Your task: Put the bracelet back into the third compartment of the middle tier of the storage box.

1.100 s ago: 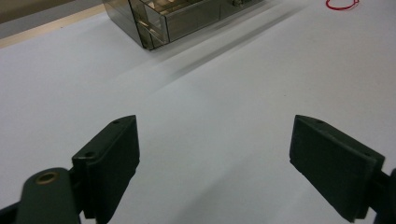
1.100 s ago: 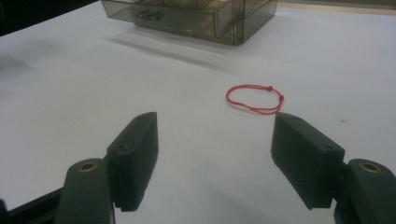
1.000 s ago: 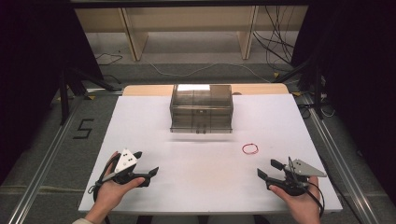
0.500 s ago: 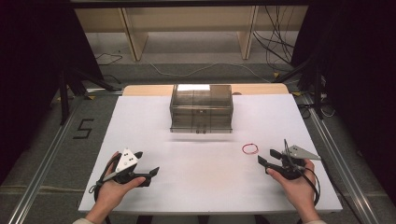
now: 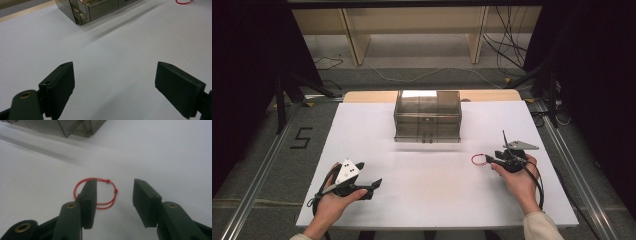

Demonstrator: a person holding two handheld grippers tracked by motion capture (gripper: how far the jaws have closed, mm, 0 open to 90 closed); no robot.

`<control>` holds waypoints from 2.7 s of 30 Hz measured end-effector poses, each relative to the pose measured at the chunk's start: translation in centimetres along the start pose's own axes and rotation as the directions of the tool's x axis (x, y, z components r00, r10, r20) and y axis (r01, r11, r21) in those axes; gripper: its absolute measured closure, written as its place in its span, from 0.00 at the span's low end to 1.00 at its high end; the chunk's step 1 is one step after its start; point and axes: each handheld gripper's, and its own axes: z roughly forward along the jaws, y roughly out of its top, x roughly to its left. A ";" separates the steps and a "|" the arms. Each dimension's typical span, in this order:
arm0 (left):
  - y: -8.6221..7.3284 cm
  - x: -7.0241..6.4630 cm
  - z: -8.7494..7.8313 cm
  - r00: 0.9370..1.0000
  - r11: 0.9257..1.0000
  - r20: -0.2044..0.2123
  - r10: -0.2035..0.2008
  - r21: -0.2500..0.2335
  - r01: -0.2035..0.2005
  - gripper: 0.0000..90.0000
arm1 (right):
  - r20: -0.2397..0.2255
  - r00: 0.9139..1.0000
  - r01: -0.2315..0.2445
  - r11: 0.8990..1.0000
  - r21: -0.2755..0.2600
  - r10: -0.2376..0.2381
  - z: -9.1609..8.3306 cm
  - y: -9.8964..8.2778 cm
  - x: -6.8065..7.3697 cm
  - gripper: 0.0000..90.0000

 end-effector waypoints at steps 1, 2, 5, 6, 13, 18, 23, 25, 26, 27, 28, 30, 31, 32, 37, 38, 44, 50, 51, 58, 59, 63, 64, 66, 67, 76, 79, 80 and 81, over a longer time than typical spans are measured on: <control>0.0 0.0 0.0 1.000 1.000 0.000 0.000 -0.001 0.000 0.18 | -0.003 1.000 -0.002 1.000 0.007 0.003 0.3 0.1 -0.1 0.63; 0.0 0.0 0.0 1.000 1.000 0.000 -0.001 -0.001 0.001 0.18 | 0.000 1.000 -0.001 1.000 0.015 0.001 0.5 0.1 -0.2 0.64; 0.0 0.0 0.0 1.000 1.000 -0.001 -0.001 -0.001 0.001 0.18 | 0.006 1.000 -0.003 0.999 0.032 0.003 1.1 0.2 -0.4 0.66; 0.0 0.0 0.0 1.000 1.000 0.000 -0.002 -0.002 0.002 0.18 | 0.007 1.000 -0.009 0.999 0.037 0.009 1.3 0.3 -0.4 0.68; 0.0 0.0 0.1 1.000 1.000 0.000 -0.002 0.000 0.002 0.18 | 0.005 1.000 -0.010 0.998 0.067 0.009 2.1 0.2 -0.5 0.71; 0.0 0.1 0.1 1.000 1.000 -0.001 0.000 0.002 0.000 0.18 | 0.012 1.000 -0.011 0.997 0.080 0.010 2.3 0.2 -0.5 0.75; 0.0 0.0 0.1 1.000 1.000 -0.001 -0.003 -0.001 0.003 0.18 | 0.039 0.999 -0.012 0.997 0.076 0.010 2.4 0.1 -0.2 0.82; 0.0 0.0 0.1 1.000 1.000 0.000 -0.003 -0.002 0.003 0.18 | 0.051 0.999 -0.019 0.997 0.073 0.015 2.4 0.0 -0.2 0.86; 0.0 0.0 0.1 1.000 1.000 0.000 -0.003 -0.003 0.003 0.18 | 0.051 0.999 -0.019 0.997 0.073 0.015 2.4 0.0 -0.2 0.86; 0.0 0.0 0.1 1.000 1.000 0.000 -0.004 -0.004 0.004 0.18 | 0.060 0.998 -0.023 0.997 0.071 0.019 2.4 0.0 -0.1 0.89; 0.0 0.0 0.1 1.000 1.000 0.000 -0.004 -0.003 0.004 0.18 | 0.064 0.998 -0.026 0.997 0.072 0.021 2.4 0.0 -0.1 0.91; 0.0 0.0 0.1 1.000 1.000 0.001 -0.003 -0.002 0.003 0.18 | 0.064 0.997 -0.044 0.996 0.073 0.039 2.4 0.0 -0.1 0.94; 0.0 0.0 0.1 1.000 1.000 0.002 -0.002 -0.001 0.002 0.18 | 0.060 0.997 -0.053 0.996 0.070 0.049 2.4 0.0 -0.2 0.96; 0.0 0.0 0.1 1.000 1.000 0.002 -0.001 -0.002 0.001 0.18 | 0.057 0.996 -0.065 0.995 0.070 0.061 2.4 0.0 -0.2 0.98; 0.0 0.0 0.2 1.000 1.000 0.003 -0.001 -0.002 0.001 0.18 | 0.057 0.994 -0.093 0.994 0.062 0.089 2.5 -0.1 -0.2 1.00; 0.0 0.0 0.2 1.000 1.000 0.003 -0.001 -0.002 0.001 0.18 | 0.057 0.994 -0.093 0.994 0.062 0.089 2.5 -0.1 -0.2 1.00; 0.0 0.0 0.1 1.000 1.000 0.000 -0.004 -0.006 0.004 0.18 | 0.062 0.993 -0.109 0.993 0.056 0.105 2.4 -0.1 -0.2 1.00; 0.0 0.0 0.1 1.000 1.000 -0.002 -0.003 -0.006 0.003 0.18 | 0.062 0.991 -0.120 0.993 0.009 0.119 1.7 0.2 -0.3 1.00; 0.0 0.0 0.1 1.000 1.000 -0.002 -0.003 -0.006 0.003 0.18 | 0.062 0.990 -0.124 0.992 0.005 0.124 1.6 0.2 -0.2 1.00; 0.1 0.0 0.1 1.000 1.000 -0.005 -0.003 -0.009 0.003 0.18 | 0.055 0.990 -0.127 0.992 -0.003 0.127 1.4 0.3 -0.2 1.00; 0.1 0.0 0.1 1.000 1.000 -0.005 -0.006 -0.010 0.006 0.18 | 0.055 0.990 -0.130 0.992 -0.005 0.130 1.4 0.3 -0.1 1.00; 0.1 0.1 0.1 1.000 1.000 -0.005 -0.004 -0.011 0.004 0.18 | 0.050 0.990 -0.128 0.992 -0.020 0.129 1.0 0.6 0.1 1.00; 0.1 0.1 0.1 1.000 1.000 -0.006 -0.004 -0.012 0.004 0.18 | 0.050 0.990 -0.128 0.992 -0.020 0.129 1.0 0.6 0.1 1.00; 0.1 0.1 0.1 1.000 1.000 -0.007 -0.004 -0.013 0.004 0.18 | 0.048 0.990 -0.128 0.991 -0.023 0.129 0.9 0.7 0.2 1.00; 0.1 0.1 0.1 1.000 1.000 -0.007 -0.004 -0.013 0.004 0.18 | 0.050 0.990 -0.128 0.991 -0.024 0.129 0.9 0.7 0.2 1.00; 0.1 0.1 0.1 1.000 1.000 -0.011 -0.006 -0.015 0.006 0.18 | 0.043 0.991 -0.125 0.992 -0.034 0.126 0.6 1.1 0.5 1.00; 0.1 0.1 0.0 1.000 1.000 -0.011 -0.008 -0.016 0.008 0.18 | 0.043 0.991 -0.125 0.992 -0.034 0.127 0.5 1.2 0.6 1.00; 0.1 0.1 0.0 1.000 1.000 -0.011 -0.007 -0.016 0.007 0.18 | 0.043 0.991 -0.125 0.991 -0.037 0.127 0.5 1.2 0.6 1.00; 0.1 0.0 0.1 1.000 1.000 -0.011 -0.008 -0.016 0.008 0.18 | 0.042 0.991 -0.124 0.992 -0.039 0.125 0.4 1.2 0.6 1.00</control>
